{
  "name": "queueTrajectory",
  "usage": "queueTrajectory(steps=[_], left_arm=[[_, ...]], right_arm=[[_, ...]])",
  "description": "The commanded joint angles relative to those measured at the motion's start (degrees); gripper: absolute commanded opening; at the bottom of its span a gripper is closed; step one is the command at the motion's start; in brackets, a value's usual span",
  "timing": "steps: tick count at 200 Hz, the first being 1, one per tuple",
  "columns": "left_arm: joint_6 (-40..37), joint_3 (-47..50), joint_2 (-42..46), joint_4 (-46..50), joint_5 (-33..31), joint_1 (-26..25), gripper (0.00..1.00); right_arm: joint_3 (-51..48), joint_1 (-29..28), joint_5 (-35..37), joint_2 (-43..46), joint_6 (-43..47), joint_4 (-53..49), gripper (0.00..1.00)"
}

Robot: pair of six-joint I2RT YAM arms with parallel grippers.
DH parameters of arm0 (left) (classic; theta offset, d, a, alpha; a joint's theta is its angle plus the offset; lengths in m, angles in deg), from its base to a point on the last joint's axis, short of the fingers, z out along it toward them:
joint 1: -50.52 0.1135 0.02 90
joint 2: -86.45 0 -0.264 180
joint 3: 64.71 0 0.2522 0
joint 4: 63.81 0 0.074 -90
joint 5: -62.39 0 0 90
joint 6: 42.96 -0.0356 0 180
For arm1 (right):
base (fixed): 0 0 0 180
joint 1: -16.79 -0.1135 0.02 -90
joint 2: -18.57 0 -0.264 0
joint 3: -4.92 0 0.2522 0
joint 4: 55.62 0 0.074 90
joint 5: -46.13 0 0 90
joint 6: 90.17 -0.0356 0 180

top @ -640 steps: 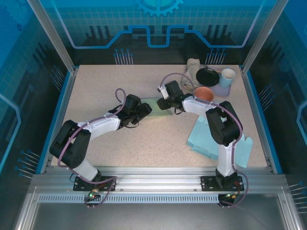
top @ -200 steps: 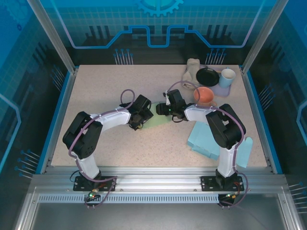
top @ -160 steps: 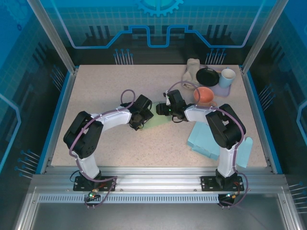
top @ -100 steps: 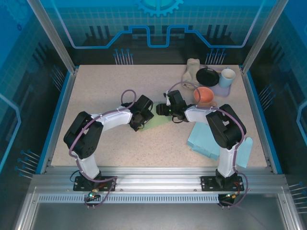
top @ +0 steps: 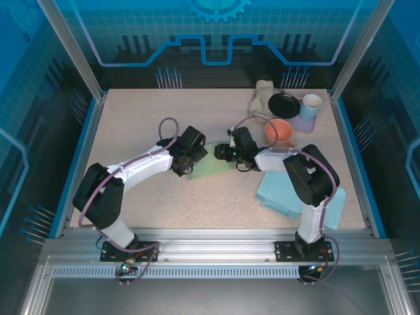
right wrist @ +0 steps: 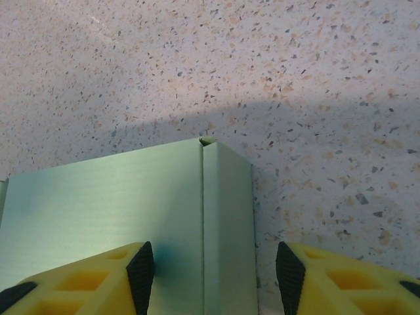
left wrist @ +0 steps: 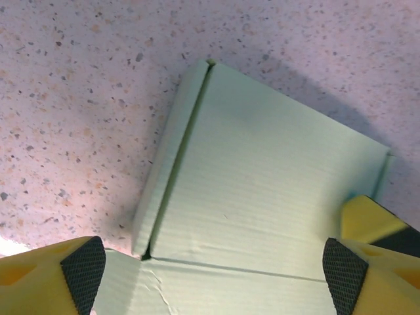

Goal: Fold the paper box

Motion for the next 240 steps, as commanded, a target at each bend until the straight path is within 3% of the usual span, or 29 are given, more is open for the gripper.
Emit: queueTrajectory(steps=[1, 123, 240], left_arm=[[1.05, 1.23, 0.50, 1.64, -0.12, -0.70, 0.90], [4.54, 1.11, -6.88, -2.74, 5.65, -1.43, 0.93], [4.04, 2.34, -5.69, -3.54, 2.85, -1.48, 0.81]], right_arm=[[-1.13, -1.04, -1.28, 0.40, -2.01, 0.29, 0.55], [-1.66, -1.07, -0.66, 0.60, -1.25, 0.39, 0.54], [-2.68, -1.04, -0.61, 1.12, -1.56, 1.79, 0.54]])
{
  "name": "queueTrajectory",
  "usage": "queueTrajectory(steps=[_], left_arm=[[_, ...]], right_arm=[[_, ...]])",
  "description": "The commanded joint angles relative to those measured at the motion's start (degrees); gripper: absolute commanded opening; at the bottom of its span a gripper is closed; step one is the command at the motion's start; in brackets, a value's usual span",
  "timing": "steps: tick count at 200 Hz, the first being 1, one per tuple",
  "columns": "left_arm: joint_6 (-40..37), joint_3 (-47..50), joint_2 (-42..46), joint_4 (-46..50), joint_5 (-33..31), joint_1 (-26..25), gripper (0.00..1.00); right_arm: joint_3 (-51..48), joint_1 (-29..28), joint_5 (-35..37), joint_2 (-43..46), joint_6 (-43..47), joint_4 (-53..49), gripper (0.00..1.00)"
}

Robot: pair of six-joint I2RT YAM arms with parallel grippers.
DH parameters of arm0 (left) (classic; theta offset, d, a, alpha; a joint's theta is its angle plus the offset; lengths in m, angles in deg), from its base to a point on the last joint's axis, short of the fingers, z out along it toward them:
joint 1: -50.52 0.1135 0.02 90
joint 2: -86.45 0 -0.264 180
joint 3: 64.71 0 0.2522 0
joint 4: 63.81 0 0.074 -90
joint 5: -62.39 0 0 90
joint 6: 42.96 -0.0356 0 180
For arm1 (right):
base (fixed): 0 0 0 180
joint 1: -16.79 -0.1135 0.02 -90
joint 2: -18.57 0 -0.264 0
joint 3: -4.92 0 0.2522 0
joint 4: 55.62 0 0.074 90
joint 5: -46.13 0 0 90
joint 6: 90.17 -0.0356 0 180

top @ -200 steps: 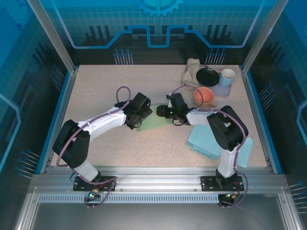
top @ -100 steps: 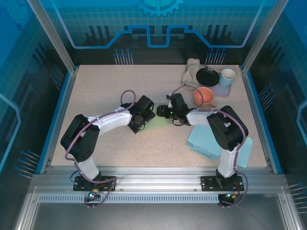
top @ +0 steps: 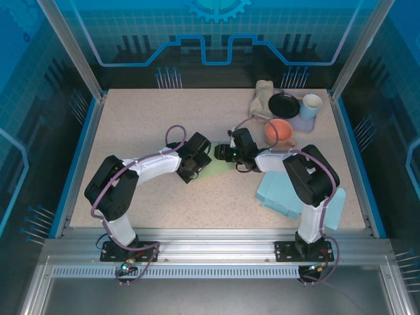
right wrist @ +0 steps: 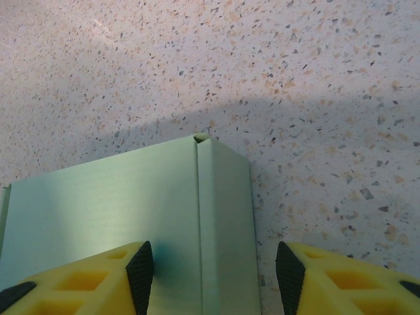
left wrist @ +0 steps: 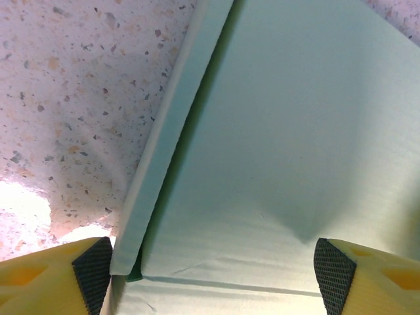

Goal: Fold the paper box

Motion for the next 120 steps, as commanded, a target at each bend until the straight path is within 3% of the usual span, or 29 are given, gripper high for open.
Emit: queueTrajectory(steps=[1, 120], left_arm=[[-0.41, 1.12, 1.22, -0.39, -1.96, -0.31, 0.81], [-0.87, 1.50, 1.00, -2.13, -1.35, -0.23, 0.68]], right_arm=[[-1.56, -1.04, -0.35, 1.18, -0.49, -0.20, 0.54], [-1.65, -1.56, 0.06, 1.39, 0.30, -0.17, 0.54]])
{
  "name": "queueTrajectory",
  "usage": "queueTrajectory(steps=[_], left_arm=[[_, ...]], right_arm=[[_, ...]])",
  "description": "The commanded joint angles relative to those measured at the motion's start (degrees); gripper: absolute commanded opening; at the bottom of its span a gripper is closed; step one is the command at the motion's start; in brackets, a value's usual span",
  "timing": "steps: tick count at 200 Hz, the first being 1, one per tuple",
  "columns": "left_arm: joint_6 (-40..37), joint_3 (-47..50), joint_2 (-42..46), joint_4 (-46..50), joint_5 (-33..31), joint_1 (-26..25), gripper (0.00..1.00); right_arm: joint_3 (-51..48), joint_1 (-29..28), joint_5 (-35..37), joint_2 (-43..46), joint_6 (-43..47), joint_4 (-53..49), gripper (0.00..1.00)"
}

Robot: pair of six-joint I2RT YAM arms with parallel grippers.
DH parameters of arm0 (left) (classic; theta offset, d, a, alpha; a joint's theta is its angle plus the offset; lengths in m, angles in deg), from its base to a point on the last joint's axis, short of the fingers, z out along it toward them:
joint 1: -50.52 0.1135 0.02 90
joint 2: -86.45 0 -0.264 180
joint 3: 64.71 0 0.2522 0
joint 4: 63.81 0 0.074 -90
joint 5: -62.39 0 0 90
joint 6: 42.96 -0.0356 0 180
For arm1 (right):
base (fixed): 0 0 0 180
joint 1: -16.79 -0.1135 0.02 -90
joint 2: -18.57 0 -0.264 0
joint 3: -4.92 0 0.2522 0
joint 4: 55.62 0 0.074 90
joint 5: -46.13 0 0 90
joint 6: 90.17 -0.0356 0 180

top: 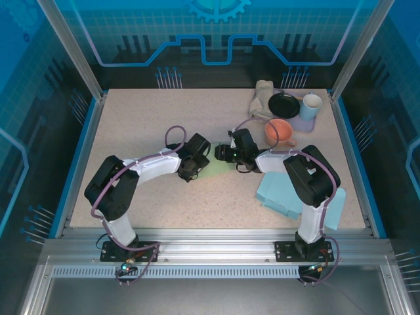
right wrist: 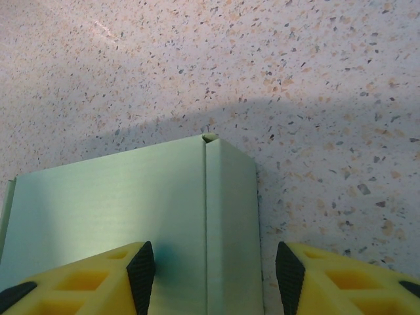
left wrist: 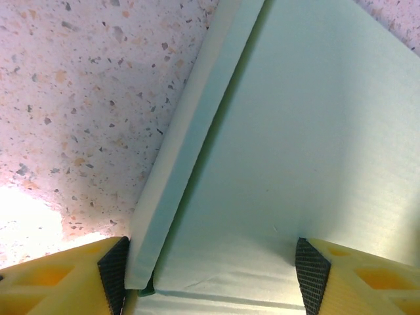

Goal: Fold the paper box

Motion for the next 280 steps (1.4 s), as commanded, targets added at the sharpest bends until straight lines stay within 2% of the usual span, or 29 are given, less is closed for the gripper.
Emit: queueTrajectory(steps=[1, 71, 150, 210, 280], left_arm=[[-0.74, 0.50, 0.95, -0.74, -0.07, -0.21, 0.69], [-0.73, 0.34, -1.95, -0.54, -0.83, -0.20, 0.68], [-1.06, 1.20, -1.00, 0.94, -3.66, 0.15, 0.68], [-1.52, 1.33, -0.83, 1.37, -3.70, 0.51, 0.68], [-1.62, 0.67, -1.00, 2.67, -4.09, 0.67, 0.70]], right_arm=[[-0.99, -1.51, 0.02, 0.97, 0.27, -0.66, 0.54], [-2.72, -1.48, 0.65, 2.20, 0.72, -0.11, 0.55], [-7.12, -2.18, 2.31, 7.70, 2.49, -0.12, 0.56], [-7.93, -5.38, 7.47, 12.63, 6.45, -4.40, 0.56], [-8.19, -6.96, 9.40, 11.76, 7.23, -5.61, 0.56]])
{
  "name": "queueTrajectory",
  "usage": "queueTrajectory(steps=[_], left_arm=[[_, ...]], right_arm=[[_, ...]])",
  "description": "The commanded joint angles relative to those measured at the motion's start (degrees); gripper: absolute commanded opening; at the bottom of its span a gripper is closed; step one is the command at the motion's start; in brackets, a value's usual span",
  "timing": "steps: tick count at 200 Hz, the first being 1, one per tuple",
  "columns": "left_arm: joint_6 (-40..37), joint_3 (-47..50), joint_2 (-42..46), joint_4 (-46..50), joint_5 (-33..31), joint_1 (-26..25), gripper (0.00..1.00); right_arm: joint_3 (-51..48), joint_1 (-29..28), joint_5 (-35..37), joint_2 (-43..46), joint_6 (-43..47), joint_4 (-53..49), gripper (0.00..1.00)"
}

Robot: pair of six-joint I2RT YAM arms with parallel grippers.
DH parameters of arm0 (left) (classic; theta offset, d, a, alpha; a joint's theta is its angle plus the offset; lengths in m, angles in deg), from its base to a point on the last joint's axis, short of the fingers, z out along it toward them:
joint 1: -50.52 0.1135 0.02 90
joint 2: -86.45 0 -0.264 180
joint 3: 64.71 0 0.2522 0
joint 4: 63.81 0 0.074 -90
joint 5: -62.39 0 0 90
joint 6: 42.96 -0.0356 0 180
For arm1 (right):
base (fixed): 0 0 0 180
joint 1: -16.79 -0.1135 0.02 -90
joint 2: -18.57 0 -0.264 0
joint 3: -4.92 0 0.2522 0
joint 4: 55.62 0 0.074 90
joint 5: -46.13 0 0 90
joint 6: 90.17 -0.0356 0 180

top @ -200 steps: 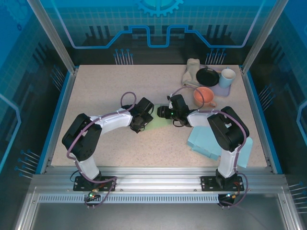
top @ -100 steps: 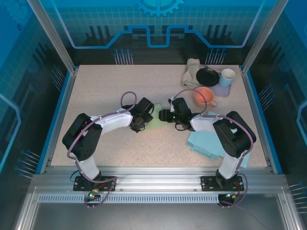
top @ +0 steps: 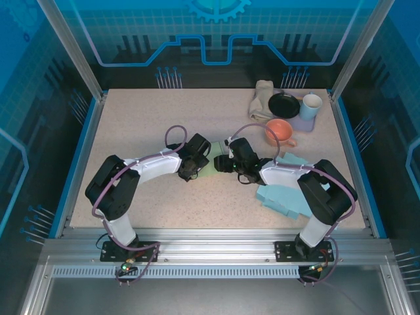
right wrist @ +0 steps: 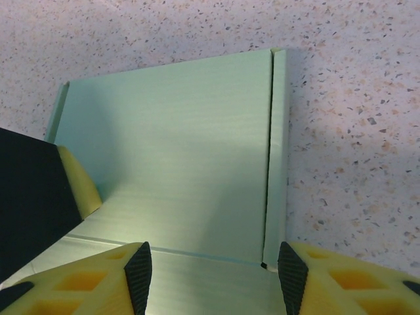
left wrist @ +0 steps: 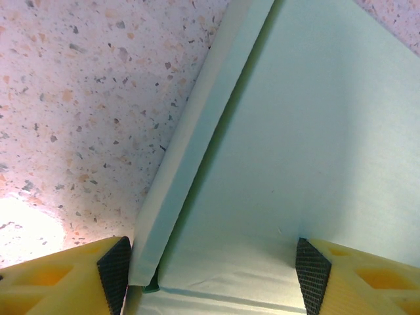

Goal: Fold the paper box

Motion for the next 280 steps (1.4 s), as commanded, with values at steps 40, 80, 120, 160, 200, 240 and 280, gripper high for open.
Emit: queueTrajectory(steps=[40, 80, 120, 160, 200, 240, 280], left_arm=[[-1.47, 0.36, -0.66, 3.41, -2.15, 0.57, 0.70], [-1.49, 0.04, -0.60, 3.85, -2.44, 0.56, 0.70], [-1.77, -0.61, -0.41, 5.21, -3.04, 0.63, 0.70], [-1.83, -0.87, -0.43, 5.70, -3.78, 0.67, 0.72], [-1.62, -0.48, -0.80, 5.55, -3.97, 0.83, 0.72], [-1.55, -0.16, -0.85, 5.26, -4.16, 0.99, 0.72], [-1.44, -0.08, -0.81, 5.46, -4.36, 1.08, 0.72]], right_arm=[[-2.13, -0.62, 0.76, 0.26, -0.26, 0.03, 0.56], [-3.57, -0.70, 0.83, 1.02, -1.06, 0.57, 0.56], [-3.09, -1.78, 0.05, 0.56, -1.51, 0.18, 0.56], [-3.58, -2.23, -1.08, 0.79, -2.13, 0.88, 0.54], [-3.89, -2.27, -2.65, 1.01, -2.47, 1.23, 0.51], [-4.37, -2.28, -3.35, 1.15, -3.01, 1.30, 0.49], [-4.50, -2.44, -4.27, 1.49, -3.23, 1.52, 0.49]])
